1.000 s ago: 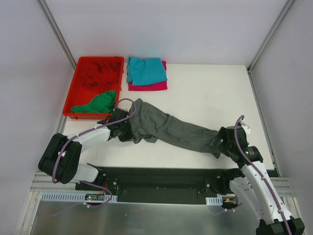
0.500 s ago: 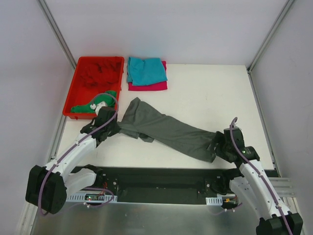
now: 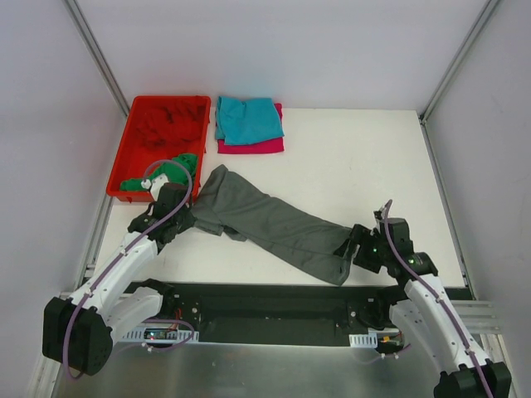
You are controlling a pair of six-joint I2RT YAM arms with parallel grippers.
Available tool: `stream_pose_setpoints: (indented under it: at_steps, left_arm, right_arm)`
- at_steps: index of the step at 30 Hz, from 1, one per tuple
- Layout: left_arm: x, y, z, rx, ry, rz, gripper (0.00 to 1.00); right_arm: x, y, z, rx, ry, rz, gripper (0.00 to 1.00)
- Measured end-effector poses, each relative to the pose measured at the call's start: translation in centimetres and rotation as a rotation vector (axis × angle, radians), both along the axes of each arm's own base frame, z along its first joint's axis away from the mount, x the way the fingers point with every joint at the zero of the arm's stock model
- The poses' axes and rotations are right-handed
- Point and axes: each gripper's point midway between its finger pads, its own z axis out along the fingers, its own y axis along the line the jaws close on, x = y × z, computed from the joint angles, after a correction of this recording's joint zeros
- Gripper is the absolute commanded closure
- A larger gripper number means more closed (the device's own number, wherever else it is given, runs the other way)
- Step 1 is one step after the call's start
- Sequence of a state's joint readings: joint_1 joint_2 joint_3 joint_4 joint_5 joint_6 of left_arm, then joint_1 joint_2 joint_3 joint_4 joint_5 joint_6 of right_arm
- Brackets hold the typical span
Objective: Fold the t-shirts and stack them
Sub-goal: Flatten out the tshirt
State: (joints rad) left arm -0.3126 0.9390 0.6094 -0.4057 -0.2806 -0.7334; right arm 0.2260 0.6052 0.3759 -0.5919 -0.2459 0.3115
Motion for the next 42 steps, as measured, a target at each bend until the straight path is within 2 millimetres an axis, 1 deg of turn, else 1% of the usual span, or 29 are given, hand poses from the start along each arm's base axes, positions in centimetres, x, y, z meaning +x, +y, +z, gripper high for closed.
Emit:
stream_pose_setpoints:
  at_steps: [3, 7, 11, 16, 22, 26, 31, 38, 42]
  left_arm:
    - [0.0, -0.1, -0.1, -0.001, 0.006, -0.002, 1.0]
    - [-0.1, -0.2, -0.3, -0.004, 0.015, -0.007, 1.0]
    - [-0.1, -0.2, -0.3, -0.005, 0.015, -0.008, 1.0]
    - [-0.1, -0.3, -0.3, -0.008, 0.016, -0.011, 1.0]
    - [-0.1, -0.3, -0.3, -0.01, 0.017, -0.012, 1.0]
    - [-0.1, -0.3, -0.4, -0.011, 0.018, -0.014, 1.0]
    - [-0.2, -0.6, -0.4, -0.022, 0.023, -0.023, 1.0]
    - [-0.2, -0.6, -0.4, -0.023, 0.024, -0.023, 1.0]
    - [-0.2, -0.6, -0.4, -0.022, 0.024, -0.024, 1.0]
  right_arm:
    - [0.0, 0.9, 0.0, 0.048, -0.019, 0.033, 0.24]
    - [0.6, 2.0, 0.1, 0.095, -0.039, 0.074, 0.24]
    - [1.4, 2.4, -0.4, 0.1, -0.028, 0.097, 0.24]
    - [2.0, 2.5, -1.2, 0.085, -0.017, 0.118, 0.24]
    - [2.5, 3.5, -0.5, 0.135, -0.058, 0.168, 0.25]
    - [1.9, 4.2, -0.5, 0.171, -0.054, 0.21, 0.26]
    - [1.0, 4.6, -0.3, 0.198, -0.037, 0.247, 0.32]
    - [0.4, 4.8, 0.7, 0.224, -0.066, 0.265, 0.33]
    - [-0.3, 4.9, 0.6, 0.241, -0.059, 0.269, 0.33]
